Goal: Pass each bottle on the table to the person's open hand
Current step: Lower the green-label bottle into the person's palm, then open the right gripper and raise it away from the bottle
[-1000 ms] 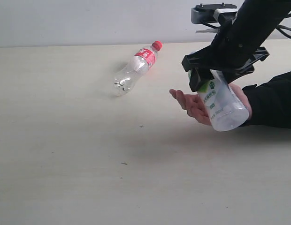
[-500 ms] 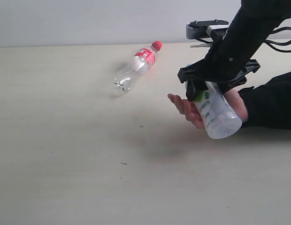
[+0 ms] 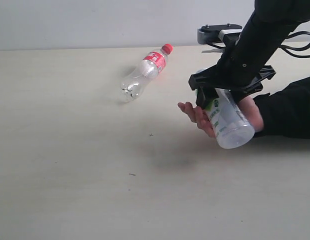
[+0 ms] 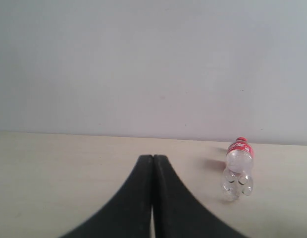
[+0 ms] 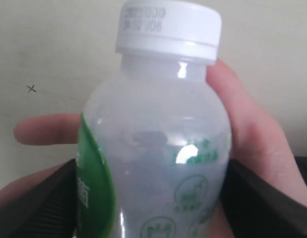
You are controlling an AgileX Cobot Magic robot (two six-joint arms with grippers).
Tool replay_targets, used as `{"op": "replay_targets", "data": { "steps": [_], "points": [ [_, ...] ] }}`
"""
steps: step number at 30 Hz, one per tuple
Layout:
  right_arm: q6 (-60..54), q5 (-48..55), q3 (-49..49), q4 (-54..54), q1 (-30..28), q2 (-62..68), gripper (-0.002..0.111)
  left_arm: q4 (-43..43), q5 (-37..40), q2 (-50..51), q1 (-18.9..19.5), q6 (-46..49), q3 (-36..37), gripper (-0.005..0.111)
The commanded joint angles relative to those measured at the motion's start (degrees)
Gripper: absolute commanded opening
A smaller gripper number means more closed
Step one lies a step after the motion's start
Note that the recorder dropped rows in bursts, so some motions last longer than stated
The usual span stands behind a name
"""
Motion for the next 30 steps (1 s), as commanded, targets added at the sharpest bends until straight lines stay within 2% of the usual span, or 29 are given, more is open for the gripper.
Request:
{"op": "replay_targets", "data": {
  "steps": [1,27,29,30],
  "points": [
    [0.11,0.38,0.0,-0.4,0.01,0.17,0.075,0.19,-0.17,-0.36,0.09,0.08,0.15,0.0],
    [-0.03,-0.4,0.0,-0.53,0.01,-11.01,0.075,0.19,-0.17,-0.36,0.09,0.08,0.15,0.0],
    [-0.53,-0.53,0.0,-0.53,0.01,-12.35,0.071,0.19,-0.17,-0.36,0.09,0.08,0.15,0.0],
    [-0.51,-0.53,0.0,-0.53,0.01,-13.19,0.065,0.19,-0.17,-0.36,0.09,0.08,0.15,0.0]
  ]
}}
